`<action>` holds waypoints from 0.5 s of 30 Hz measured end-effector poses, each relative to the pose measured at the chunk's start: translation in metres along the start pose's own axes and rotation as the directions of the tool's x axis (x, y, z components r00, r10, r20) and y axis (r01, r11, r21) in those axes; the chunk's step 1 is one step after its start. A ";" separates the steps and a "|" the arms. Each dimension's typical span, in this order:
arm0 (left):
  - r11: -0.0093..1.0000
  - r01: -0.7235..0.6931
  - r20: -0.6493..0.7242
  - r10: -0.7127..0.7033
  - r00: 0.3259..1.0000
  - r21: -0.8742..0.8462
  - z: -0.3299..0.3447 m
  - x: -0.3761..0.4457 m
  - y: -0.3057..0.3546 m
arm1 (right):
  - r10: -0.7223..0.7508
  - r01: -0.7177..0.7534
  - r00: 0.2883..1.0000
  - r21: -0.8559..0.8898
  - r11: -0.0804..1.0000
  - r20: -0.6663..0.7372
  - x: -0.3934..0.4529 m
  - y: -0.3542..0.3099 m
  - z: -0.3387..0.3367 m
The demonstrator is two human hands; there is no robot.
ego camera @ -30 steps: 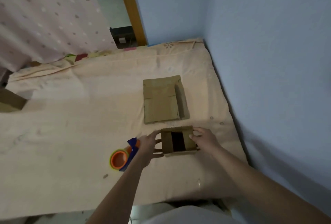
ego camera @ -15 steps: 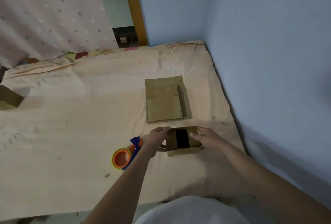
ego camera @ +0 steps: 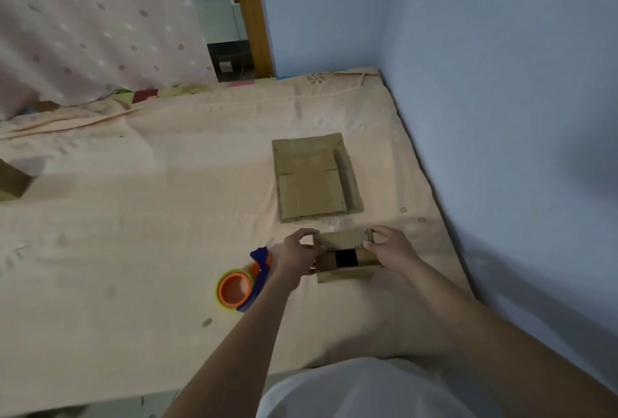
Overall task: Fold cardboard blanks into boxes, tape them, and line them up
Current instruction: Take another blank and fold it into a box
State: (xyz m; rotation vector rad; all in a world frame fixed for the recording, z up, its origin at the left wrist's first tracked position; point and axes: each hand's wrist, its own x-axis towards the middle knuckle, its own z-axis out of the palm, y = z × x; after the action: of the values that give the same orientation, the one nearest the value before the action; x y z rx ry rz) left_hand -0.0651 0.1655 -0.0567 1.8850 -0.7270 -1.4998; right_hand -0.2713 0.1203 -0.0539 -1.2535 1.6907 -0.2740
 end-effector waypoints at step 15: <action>0.997 0.034 -0.057 -0.037 0.998 -0.063 0.003 0.002 -0.008 | -0.100 0.041 0.930 0.170 0.985 0.354 -0.018 0.025 -0.018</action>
State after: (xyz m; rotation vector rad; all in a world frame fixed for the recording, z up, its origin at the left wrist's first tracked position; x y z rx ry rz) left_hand -0.0675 0.1688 -0.0641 1.8962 -0.6169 -1.4662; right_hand -0.3005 0.1399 -0.0512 -1.1653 1.2847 -0.2028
